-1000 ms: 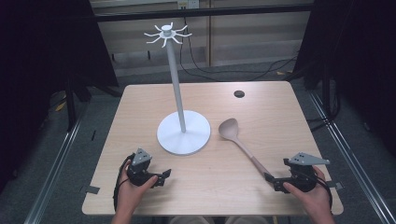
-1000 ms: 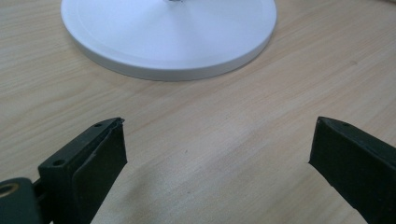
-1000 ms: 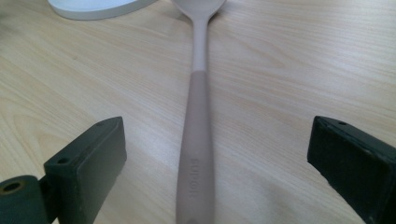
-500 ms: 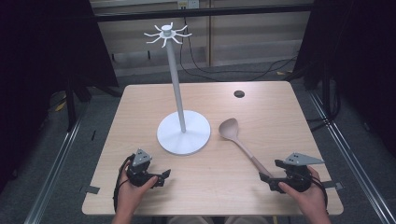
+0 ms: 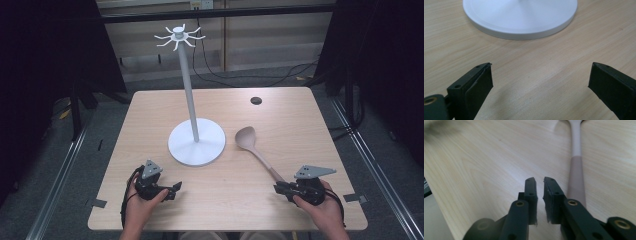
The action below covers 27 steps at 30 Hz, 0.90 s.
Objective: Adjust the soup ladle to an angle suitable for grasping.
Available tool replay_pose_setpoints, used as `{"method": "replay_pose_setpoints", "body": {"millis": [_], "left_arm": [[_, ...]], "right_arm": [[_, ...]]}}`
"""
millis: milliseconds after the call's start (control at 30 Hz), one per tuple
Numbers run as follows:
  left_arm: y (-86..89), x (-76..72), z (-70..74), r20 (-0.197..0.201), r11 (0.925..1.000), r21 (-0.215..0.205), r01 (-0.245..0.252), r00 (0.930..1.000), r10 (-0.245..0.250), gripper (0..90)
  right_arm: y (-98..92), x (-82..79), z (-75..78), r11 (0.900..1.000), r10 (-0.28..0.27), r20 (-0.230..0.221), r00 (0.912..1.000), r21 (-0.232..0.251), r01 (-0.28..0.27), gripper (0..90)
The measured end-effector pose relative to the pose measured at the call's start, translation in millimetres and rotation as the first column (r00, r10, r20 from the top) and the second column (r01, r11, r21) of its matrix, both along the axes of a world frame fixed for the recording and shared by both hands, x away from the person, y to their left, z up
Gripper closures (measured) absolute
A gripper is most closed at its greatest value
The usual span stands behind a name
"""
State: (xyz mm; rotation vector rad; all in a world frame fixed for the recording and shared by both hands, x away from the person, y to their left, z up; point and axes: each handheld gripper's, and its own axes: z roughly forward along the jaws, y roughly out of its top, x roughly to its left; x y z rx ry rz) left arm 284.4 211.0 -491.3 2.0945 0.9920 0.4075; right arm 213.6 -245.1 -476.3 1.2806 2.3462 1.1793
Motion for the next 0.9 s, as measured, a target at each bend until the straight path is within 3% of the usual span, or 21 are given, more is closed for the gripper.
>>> {"method": "replay_pose_setpoints", "body": {"millis": [200,633,800,900], "left_arm": [[-1.3,-0.1,0.1,0.003,1.0,0.006,-0.002,1.0,0.002,5.2],[0.2,0.6,-0.2,0.0,1.0,0.003,-0.006,1.0,0.006,5.7],[0.6,0.8,0.1,0.002,1.0,0.008,-0.005,1.0,0.005,5.9],[1.0,0.9,0.2,0.003,0.9999,0.008,-0.01,0.9999,0.01,5.9]], "right_arm": [[0.0,0.5,-4.3,0.999,-0.003,-0.034,0.9994,-0.034,0.002,90.0],[3.6,3.8,-18.7,0.996,-0.014,-0.074,0.9971,-0.092,0.007,90.0],[-1.1,4.5,-21.2,0.997,-0.04,-0.083,0.9958,-0.066,0.035,90.0],[-3.5,4.1,-20.7,0.996,-0.059,-0.077,0.9953,-0.079,0.053,90.0]]}}
